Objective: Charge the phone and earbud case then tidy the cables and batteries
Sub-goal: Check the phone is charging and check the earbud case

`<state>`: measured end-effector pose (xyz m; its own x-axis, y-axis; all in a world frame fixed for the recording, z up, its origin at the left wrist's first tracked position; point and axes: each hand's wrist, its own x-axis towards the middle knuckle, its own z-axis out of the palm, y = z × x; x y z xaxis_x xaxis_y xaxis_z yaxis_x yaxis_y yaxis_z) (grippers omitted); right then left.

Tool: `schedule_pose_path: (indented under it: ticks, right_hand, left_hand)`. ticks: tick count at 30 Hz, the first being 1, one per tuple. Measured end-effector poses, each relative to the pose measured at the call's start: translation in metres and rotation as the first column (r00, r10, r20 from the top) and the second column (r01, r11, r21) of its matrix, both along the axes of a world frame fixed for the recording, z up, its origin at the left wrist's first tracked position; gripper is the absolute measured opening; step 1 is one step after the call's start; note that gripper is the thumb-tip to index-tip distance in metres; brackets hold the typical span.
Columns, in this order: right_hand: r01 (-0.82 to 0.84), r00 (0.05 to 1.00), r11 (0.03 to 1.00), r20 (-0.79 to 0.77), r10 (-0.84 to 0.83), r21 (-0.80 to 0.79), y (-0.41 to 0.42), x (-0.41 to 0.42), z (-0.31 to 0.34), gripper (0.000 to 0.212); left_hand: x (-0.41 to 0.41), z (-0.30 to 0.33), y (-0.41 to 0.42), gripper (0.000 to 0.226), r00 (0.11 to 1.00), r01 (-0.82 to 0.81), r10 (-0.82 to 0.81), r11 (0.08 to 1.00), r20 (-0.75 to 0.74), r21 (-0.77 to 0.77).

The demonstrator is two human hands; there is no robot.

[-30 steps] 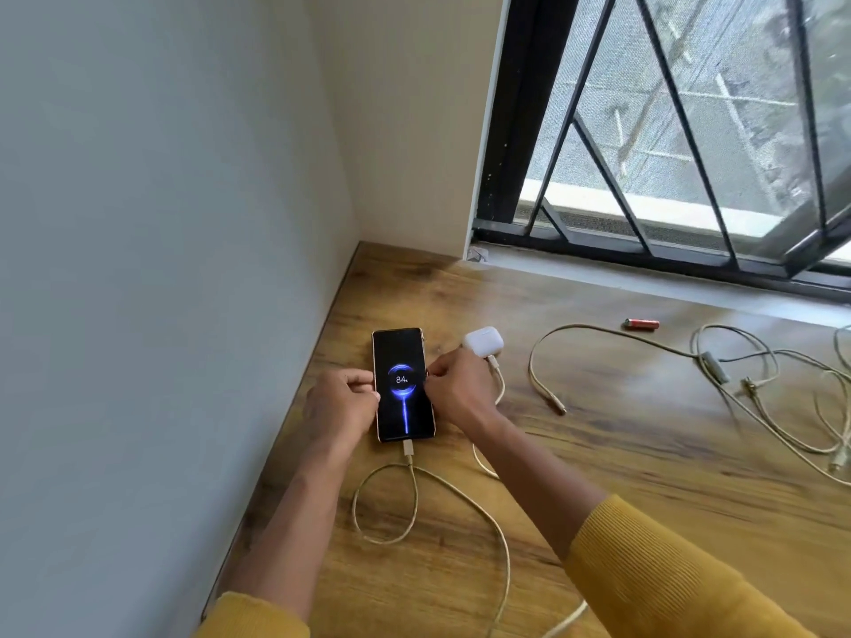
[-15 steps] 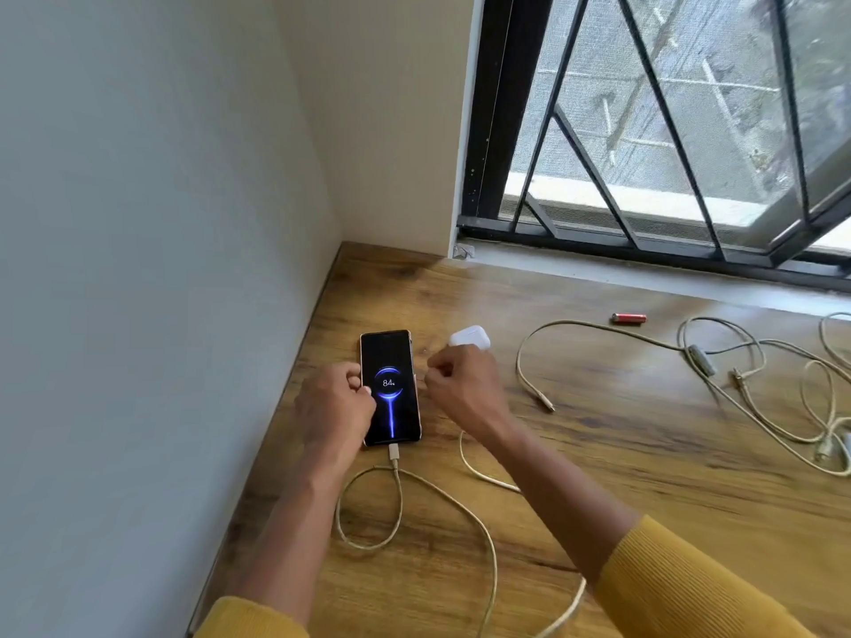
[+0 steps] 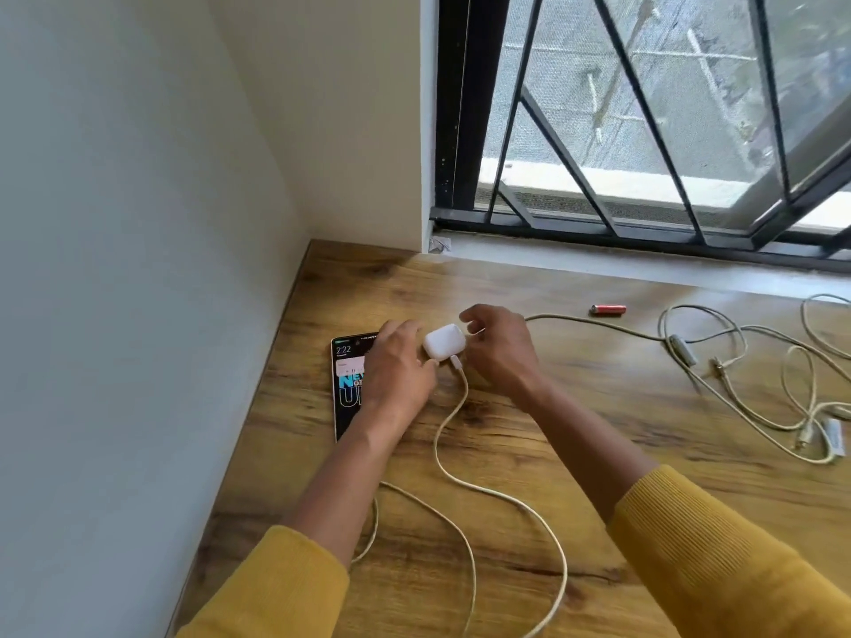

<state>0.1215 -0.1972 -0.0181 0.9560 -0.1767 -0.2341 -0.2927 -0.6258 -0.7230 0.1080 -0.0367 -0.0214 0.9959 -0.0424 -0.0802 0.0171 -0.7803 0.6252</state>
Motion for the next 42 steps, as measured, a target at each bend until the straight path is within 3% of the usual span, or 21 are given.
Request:
schedule_pose_path:
  ticks: [6,16,22,31,35,39,42]
  right_hand:
    - [-0.18,0.983,0.977,0.001,0.181,-0.118,0.0,0.012,-0.012,0.056]
    - [-0.196,0.979,0.973,0.025,0.2,-0.12,-0.009,0.008,-0.003,0.037]
    - [-0.195,0.98,0.979,0.03,0.197,-0.065,-0.008,-0.011,0.006,0.054]
    - [-0.151,0.981,0.946,0.159,0.108,0.288,-0.017,-0.037,0.04,0.05]
    - [-0.213,0.968,0.852,0.223,0.118,0.477,-0.018,-0.053,0.063,0.049]
    - [-0.305,0.948,0.662,0.284,0.143,0.684,-0.019,-0.068,0.092,0.047]
    - [-0.378,0.924,0.536,0.347,0.162,0.755,-0.019,-0.077,0.113,0.049]
  left_hand:
    - [0.008,-0.008,-0.011,0.041,1.0,0.016,-0.015,0.997,-0.019,0.074]
    - [0.004,-0.01,-0.013,0.038,1.0,-0.009,0.01,0.999,0.021,-0.032]
    - [-0.006,-0.004,-0.01,0.05,0.997,0.029,-0.021,0.995,0.08,-0.099]
    - [-0.027,0.037,0.016,0.065,0.992,0.067,-0.03,0.948,0.119,-0.313]
    - [-0.042,0.067,0.028,0.065,0.987,0.115,-0.056,0.904,0.153,-0.412]
    - [-0.056,0.095,0.041,0.062,0.972,0.192,-0.097,0.849,0.213,-0.492]
    - [-0.065,0.119,0.047,0.061,0.953,0.259,-0.127,0.813,0.275,-0.522]
